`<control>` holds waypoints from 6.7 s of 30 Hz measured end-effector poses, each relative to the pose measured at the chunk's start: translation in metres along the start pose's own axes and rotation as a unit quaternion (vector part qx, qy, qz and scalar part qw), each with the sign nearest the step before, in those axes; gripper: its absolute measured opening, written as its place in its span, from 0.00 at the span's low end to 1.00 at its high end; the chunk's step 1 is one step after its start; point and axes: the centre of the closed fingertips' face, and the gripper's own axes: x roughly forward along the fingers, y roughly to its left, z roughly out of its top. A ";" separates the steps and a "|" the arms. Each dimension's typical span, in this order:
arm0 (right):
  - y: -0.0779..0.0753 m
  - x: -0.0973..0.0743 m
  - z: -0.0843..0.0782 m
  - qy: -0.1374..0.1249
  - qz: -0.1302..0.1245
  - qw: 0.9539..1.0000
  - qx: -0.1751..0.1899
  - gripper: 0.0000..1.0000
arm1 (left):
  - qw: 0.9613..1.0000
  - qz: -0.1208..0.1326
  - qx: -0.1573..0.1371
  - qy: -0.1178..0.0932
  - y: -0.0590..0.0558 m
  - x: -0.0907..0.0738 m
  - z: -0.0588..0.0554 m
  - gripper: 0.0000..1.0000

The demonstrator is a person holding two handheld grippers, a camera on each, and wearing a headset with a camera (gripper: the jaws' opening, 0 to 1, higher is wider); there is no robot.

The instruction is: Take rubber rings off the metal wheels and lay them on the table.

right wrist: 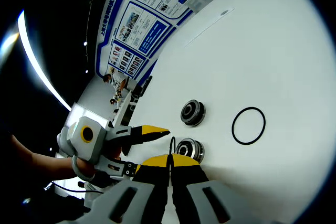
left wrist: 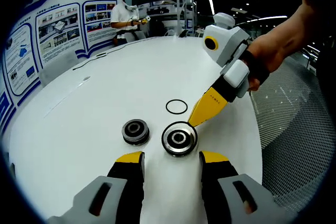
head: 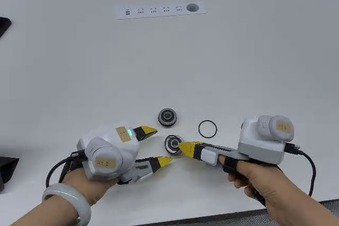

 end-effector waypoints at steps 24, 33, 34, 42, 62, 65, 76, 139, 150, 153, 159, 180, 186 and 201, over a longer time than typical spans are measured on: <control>-0.009 -0.026 0.017 -0.033 -0.015 0.999 0.009 0.02 | 0.998 0.052 -0.047 0.006 0.019 -0.035 -0.033 0.60; -0.034 -0.037 0.037 -0.061 -0.046 0.997 0.020 0.02 | 0.996 0.061 -0.061 0.011 0.019 -0.042 -0.041 0.62; -0.036 -0.038 0.039 -0.064 -0.049 0.997 0.021 0.02 | 0.996 0.061 -0.062 0.011 0.019 -0.042 -0.042 0.62; -0.054 -0.040 0.042 -0.066 -0.079 0.994 0.029 0.02 | 0.995 0.068 -0.069 0.005 0.022 -0.045 -0.039 0.63; -0.078 -0.047 0.037 -0.049 -0.125 0.991 -0.004 0.13 | 0.995 0.068 -0.069 0.005 0.023 -0.045 -0.037 0.61; -0.078 -0.048 0.037 -0.048 -0.127 0.991 -0.006 0.17 | 0.995 0.068 -0.068 0.005 0.023 -0.045 -0.035 0.61; -0.066 -0.046 0.039 -0.054 -0.117 0.992 -0.012 0.17 | 0.993 0.083 -0.077 -0.012 0.039 -0.044 -0.021 0.57; -0.028 0.017 0.054 -0.019 -0.067 0.991 -0.111 0.16 | 0.999 0.033 -0.033 0.001 0.055 0.036 0.032 0.18; -0.034 0.026 0.060 -0.023 -0.062 0.994 -0.089 0.17 | 0.999 0.028 -0.031 0.011 0.056 0.040 0.027 0.15; -0.036 0.030 0.060 -0.020 -0.059 0.995 -0.081 0.17 | 0.999 0.028 -0.032 0.011 0.056 0.040 0.027 0.14; -0.035 0.036 0.060 -0.017 -0.056 0.995 -0.076 0.17 | 0.999 0.024 -0.027 0.009 0.055 0.040 0.028 0.14; -0.034 0.058 0.063 0.006 -0.034 0.997 -0.070 0.21 | 0.999 0.025 -0.029 0.003 0.055 0.040 0.027 0.13; -0.033 0.058 0.060 0.012 -0.027 0.998 -0.063 0.22 | 0.999 0.025 -0.029 0.003 0.055 0.040 0.027 0.13; -0.026 0.044 0.051 0.029 -0.014 0.998 -0.057 0.21 | 0.999 0.026 -0.031 0.004 0.055 0.039 0.027 0.13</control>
